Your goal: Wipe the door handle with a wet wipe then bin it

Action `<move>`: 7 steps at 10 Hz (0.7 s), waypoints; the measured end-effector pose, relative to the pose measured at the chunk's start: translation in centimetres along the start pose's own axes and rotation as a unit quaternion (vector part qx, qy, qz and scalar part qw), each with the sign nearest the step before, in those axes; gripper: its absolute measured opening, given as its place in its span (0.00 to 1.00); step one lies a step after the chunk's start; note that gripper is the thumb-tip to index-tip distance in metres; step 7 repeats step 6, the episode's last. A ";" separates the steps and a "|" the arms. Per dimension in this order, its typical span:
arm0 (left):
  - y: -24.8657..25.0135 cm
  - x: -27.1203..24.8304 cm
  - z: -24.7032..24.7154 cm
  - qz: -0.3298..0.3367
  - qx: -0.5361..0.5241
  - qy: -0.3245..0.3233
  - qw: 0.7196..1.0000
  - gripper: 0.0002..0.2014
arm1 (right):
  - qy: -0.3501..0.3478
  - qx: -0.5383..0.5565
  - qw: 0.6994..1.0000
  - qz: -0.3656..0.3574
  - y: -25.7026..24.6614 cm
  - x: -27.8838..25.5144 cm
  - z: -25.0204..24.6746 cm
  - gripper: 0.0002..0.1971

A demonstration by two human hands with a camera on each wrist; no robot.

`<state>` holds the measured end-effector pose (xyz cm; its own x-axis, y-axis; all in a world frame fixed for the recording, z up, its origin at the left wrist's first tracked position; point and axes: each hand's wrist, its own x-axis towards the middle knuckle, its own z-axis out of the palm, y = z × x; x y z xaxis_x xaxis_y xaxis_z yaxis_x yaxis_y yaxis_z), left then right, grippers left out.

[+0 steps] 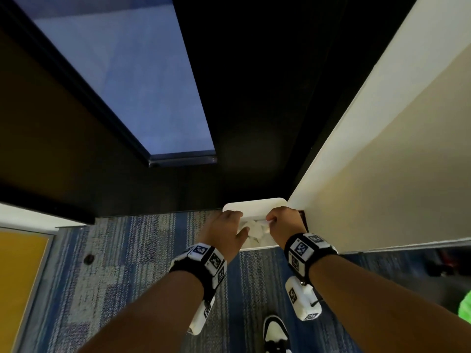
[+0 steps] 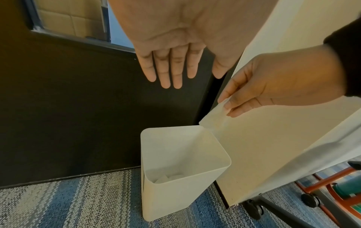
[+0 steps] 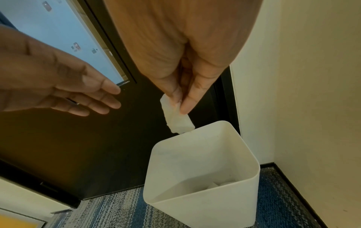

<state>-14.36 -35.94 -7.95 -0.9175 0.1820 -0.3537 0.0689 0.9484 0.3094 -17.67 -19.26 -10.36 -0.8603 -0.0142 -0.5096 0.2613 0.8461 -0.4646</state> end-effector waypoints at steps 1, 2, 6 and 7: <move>-0.3 0.7 -0.2 -0.013 -0.008 -0.013 1.000 0.22 | -0.011 -0.011 1.000 0.006 -0.3 1.0 0.4 0.15; -0.9 1.2 -0.1 -0.026 -0.015 -0.025 0.999 0.21 | -0.024 -0.021 0.999 0.006 -0.6 1.5 0.5 0.16; -1.6 2.0 0.1 -0.025 -0.017 -0.018 0.999 0.20 | -0.011 -0.104 0.994 -0.021 -0.7 1.9 -0.4 0.13; -1.6 2.0 0.1 -0.025 -0.017 -0.018 0.999 0.20 | -0.011 -0.104 0.994 -0.021 -0.7 1.9 -0.4 0.13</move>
